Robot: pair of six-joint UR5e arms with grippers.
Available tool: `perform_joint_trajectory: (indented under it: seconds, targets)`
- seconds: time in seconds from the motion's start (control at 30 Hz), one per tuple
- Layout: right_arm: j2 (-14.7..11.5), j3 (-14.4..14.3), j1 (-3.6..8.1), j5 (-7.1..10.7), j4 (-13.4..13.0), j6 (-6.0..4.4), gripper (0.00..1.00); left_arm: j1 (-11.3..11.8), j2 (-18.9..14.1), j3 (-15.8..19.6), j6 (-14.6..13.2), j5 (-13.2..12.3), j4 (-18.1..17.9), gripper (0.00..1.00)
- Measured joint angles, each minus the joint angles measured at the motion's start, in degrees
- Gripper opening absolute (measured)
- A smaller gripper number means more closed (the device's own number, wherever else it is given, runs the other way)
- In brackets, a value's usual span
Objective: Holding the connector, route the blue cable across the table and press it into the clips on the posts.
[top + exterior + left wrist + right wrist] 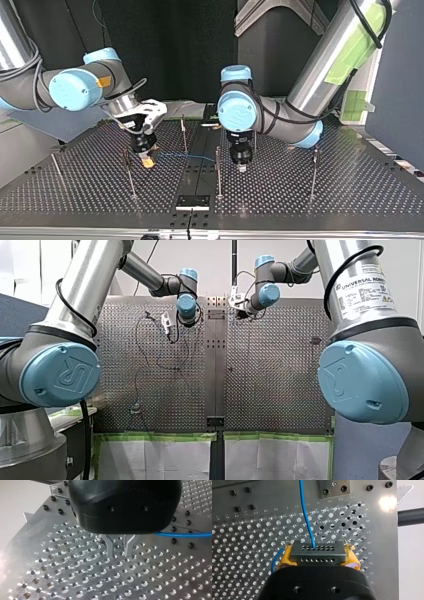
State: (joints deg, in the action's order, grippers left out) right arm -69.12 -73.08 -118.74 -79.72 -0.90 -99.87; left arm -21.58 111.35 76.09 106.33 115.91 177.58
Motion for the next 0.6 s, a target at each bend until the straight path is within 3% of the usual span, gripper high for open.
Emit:
perform_joint_trajectory:
  seconds: [0.2, 0.27, 0.3, 0.37, 0.5, 0.57, 0.6]
  targets:
    - [0.0, 0.0, -0.14, 0.0, 0.1, 0.01, 0.0, -0.1, -0.6, 0.0, 0.8, 0.4, 2.2, 0.24]
    - [0.0, 0.0, -0.18, 0.0, 0.1, 0.01, 0.0, -0.1, -1.0, 0.0, 0.9, 1.1, 2.6, 0.36]
    - [0.0, 0.0, -0.19, 0.0, 0.1, 0.01, 0.0, -0.1, -1.2, 0.0, 0.9, 1.3, 2.7, 0.36]
    - [0.0, 0.0, -0.24, 0.0, 0.1, 0.01, 0.0, -0.2, -1.6, 0.0, 0.7, 1.3, 3.0, 0.55]
    - [0.0, 0.0, -0.35, 0.05, 0.1, 0.0, 0.0, -0.4, -2.0, 0.0, 0.7, 0.9, 4.0, 0.65]
    - [0.0, 0.0, -0.38, 0.07, 0.1, -0.02, 0.0, -0.5, -2.0, 0.0, 0.6, 0.6, 4.5, 0.84]
    - [0.0, 0.0, -0.39, 0.07, 0.1, -0.03, 0.0, -0.5, -2.1, 0.0, 0.5, 0.4, 4.7, 0.84]
